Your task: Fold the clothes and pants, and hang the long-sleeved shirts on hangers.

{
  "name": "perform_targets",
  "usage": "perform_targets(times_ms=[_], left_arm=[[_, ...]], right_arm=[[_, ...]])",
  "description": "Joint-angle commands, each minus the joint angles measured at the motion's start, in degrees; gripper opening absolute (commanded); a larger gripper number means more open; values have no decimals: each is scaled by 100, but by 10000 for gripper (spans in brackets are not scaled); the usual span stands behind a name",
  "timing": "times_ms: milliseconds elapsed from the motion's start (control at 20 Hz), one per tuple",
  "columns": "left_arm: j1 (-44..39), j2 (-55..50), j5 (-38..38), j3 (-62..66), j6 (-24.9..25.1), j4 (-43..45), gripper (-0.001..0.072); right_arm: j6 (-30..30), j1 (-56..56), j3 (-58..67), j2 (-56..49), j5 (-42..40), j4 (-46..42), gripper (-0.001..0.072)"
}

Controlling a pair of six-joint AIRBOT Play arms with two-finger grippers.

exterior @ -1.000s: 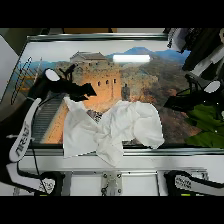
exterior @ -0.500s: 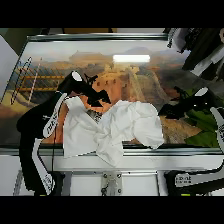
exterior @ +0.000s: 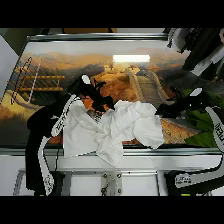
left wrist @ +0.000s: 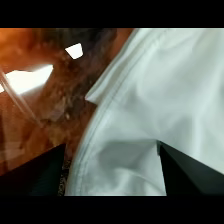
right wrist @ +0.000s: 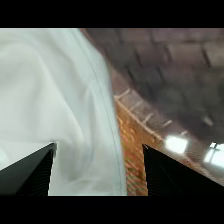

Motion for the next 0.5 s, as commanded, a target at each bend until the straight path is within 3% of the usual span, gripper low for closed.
perform_targets(times_ms=[0, 50, 100, 150, 200, 250, 350, 450], left_arm=[[-116, -17, -31, 11, -4, 59, 622], [-116, -17, -33, 11, -4, 55, 621], [-120, -17, -35, 11, -4, 52, 569], [-120, -15, -57, 11, -4, 52, 268], [-103, -15, -94, 20, 7, 50, 16], [-66, -15, -166, 87, 0, 55, 17], [50, 17, -354, 520, -2, 74, 16], [256, 280, -376, 1268, -4, 72, 15]], right_arm=[[20, 155, -4, -142, -63, 7, 586], [20, 221, -4, -212, -61, 17, 585], [15, 286, -4, -264, -66, 42, 577], [11, 348, -4, -297, -90, 46, 558], [-37, 404, 0, -293, -116, 46, 351], [-70, 424, 17, -260, -151, 44, 135], [-70, 396, 170, -74, -127, 15, 17], [-72, 358, 575, 321, 59, -26, 17]])
